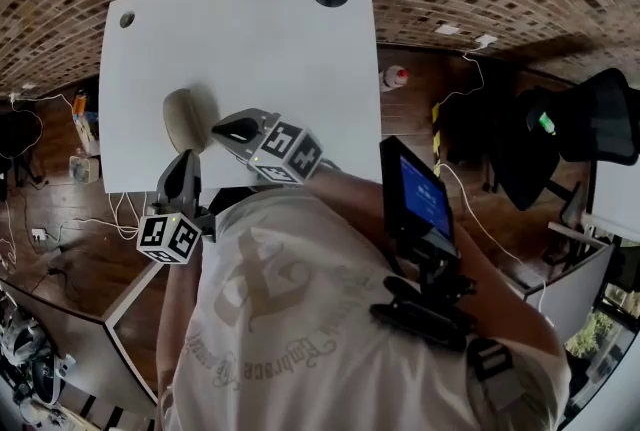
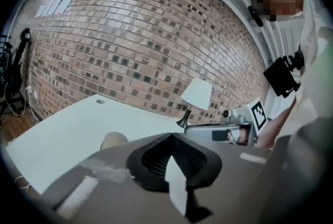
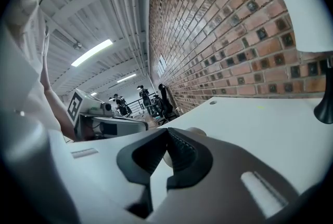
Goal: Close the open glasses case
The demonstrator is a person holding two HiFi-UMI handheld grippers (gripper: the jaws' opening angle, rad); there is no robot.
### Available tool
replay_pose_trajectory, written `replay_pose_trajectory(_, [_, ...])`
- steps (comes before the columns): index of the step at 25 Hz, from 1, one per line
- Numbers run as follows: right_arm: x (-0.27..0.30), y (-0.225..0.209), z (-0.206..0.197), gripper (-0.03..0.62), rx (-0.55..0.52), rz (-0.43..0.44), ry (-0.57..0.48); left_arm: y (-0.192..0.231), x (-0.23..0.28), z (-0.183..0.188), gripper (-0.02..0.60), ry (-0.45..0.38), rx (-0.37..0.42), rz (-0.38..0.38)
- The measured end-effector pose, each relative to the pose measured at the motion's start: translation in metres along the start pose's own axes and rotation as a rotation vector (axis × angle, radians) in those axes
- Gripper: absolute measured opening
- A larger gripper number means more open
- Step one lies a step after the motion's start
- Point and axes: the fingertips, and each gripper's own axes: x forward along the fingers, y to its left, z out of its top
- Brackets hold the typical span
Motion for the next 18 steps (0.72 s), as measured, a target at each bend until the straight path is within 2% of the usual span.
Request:
replay_pose_trajectory(3, [-0.017,0.000,-0.003,0.008,0.007,0.015,-0.021,-0.013,0.002,0.004,0.006,-0.005,0.030,-0.009])
replay_pose_trajectory(9, [-0.028,-0.003,-0.007,0.008,0.025,0.015,-0.061,-0.035,0.005,0.001,0.006,0.001,0.061,-0.098])
replay_pose_trajectory(18, [-0.014,-0.007,0.005,0.008,0.020,0.003,-0.069,-0.012,-0.009,0.005,0.005,0.011,0.056,-0.062])
